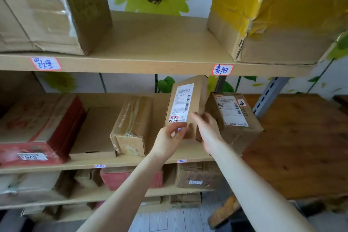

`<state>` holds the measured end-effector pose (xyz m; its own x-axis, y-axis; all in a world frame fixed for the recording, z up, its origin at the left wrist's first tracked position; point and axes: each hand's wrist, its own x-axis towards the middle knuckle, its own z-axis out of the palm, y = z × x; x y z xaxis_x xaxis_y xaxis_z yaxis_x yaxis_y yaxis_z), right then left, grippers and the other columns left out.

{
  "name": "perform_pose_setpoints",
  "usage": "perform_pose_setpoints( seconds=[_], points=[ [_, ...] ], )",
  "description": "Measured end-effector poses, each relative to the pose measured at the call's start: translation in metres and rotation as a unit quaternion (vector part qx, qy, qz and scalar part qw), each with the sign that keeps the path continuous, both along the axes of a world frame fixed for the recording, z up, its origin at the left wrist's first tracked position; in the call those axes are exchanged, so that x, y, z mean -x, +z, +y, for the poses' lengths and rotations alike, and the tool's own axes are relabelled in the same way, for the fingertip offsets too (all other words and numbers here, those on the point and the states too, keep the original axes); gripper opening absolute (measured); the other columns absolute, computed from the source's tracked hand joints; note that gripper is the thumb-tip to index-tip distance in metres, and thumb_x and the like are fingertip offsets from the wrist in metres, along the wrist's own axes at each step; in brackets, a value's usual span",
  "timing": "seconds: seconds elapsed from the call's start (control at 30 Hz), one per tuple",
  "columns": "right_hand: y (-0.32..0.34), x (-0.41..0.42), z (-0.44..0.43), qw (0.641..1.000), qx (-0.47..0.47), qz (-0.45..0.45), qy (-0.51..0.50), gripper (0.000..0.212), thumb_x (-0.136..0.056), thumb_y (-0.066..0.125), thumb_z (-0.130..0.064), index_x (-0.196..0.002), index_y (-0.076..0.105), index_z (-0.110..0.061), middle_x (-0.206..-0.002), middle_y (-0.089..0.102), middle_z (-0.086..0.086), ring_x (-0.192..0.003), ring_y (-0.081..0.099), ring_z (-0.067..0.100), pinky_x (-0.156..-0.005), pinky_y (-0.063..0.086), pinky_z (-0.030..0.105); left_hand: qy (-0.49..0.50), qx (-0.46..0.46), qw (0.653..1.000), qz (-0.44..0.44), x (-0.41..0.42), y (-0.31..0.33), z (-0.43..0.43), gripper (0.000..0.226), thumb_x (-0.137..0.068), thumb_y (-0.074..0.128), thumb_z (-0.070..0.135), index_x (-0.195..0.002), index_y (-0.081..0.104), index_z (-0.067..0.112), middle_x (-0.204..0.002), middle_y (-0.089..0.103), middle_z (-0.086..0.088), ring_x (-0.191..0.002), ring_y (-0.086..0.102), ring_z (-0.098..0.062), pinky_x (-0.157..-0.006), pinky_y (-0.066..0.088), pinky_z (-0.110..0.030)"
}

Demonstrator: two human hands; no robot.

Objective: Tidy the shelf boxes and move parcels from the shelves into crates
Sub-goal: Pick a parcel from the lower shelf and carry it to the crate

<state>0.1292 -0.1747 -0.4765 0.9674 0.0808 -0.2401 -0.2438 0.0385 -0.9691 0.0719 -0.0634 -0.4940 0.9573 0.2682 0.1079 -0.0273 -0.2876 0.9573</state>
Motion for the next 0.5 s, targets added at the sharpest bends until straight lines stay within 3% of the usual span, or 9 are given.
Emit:
perform_pose_setpoints(
  seconds=[0.03,0.1,0.2,0.27,0.4,0.5],
  points=[
    [-0.001,0.0,-0.004,1.0,-0.003,-0.004,-0.01,0.007,-0.084,0.062,-0.028,-0.086,0.056,-0.025,-0.099,0.066,0.001,-0.096,0.062,0.021,-0.088,0.051,0.041,0.042,-0.012,0.999,-0.009,0.0,0.0,0.004,0.019,-0.089,0.056,0.009,-0.104,0.067,0.009,-0.094,0.065,0.003,-0.085,0.057,-0.009,-0.071,0.04,-0.007],
    [-0.004,-0.002,-0.011,0.999,-0.025,-0.002,-0.021,0.009,-0.086,0.059,-0.028,-0.091,0.053,-0.031,-0.094,0.065,-0.002,-0.092,0.062,0.019,-0.083,0.051,0.037,0.105,-0.046,0.993,-0.025,0.0,0.0,0.013,0.015,-0.089,0.055,0.011,-0.101,0.064,0.009,-0.089,0.062,0.007,-0.083,0.055,-0.014,-0.073,0.042,-0.021],
    [-0.006,-0.004,-0.017,0.999,-0.041,0.011,-0.023,0.01,-0.086,0.057,-0.032,-0.091,0.05,-0.037,-0.088,0.065,-0.004,-0.085,0.062,0.015,-0.066,0.048,0.029,0.124,-0.026,0.991,0.029,0.0,-0.004,0.02,0.035,-0.089,0.055,0.011,-0.123,0.052,0.005,-0.11,0.06,-0.006,-0.102,0.055,-0.023,-0.09,0.043,-0.032],
    [-0.006,-0.005,-0.017,0.999,-0.038,0.015,-0.021,0.01,-0.086,0.057,-0.033,-0.089,0.049,-0.038,-0.085,0.064,-0.006,-0.081,0.061,0.011,-0.06,0.043,0.026,0.12,-0.006,0.991,0.051,0.001,-0.009,0.02,0.039,-0.088,0.054,0.009,-0.127,0.049,0.002,-0.114,0.059,-0.013,-0.109,0.054,-0.03,-0.092,0.041,-0.034],
    [-0.008,-0.004,-0.016,0.999,-0.036,0.007,-0.006,0.01,-0.087,0.056,-0.031,-0.08,0.054,-0.038,-0.081,0.065,-0.011,-0.076,0.061,0.006,-0.057,0.042,0.024,0.141,0.053,0.987,0.062,0.003,-0.015,0.019,0.044,-0.088,0.056,0.01,-0.131,0.046,0.004,-0.115,0.058,-0.008,-0.112,0.053,-0.024,-0.09,0.041,-0.026],
    [-0.007,0.002,-0.016,1.0,-0.029,-0.005,0.005,0.013,-0.086,0.057,-0.031,-0.099,0.057,-0.036,-0.086,0.063,-0.017,-0.079,0.058,0.001,-0.062,0.043,0.021,0.176,0.087,0.979,0.06,0.01,-0.014,0.02,0.041,-0.089,0.057,0.026,-0.124,0.052,0.006,-0.098,0.061,0.005,-0.09,0.057,-0.008,-0.069,0.042,-0.006]
  ],
)
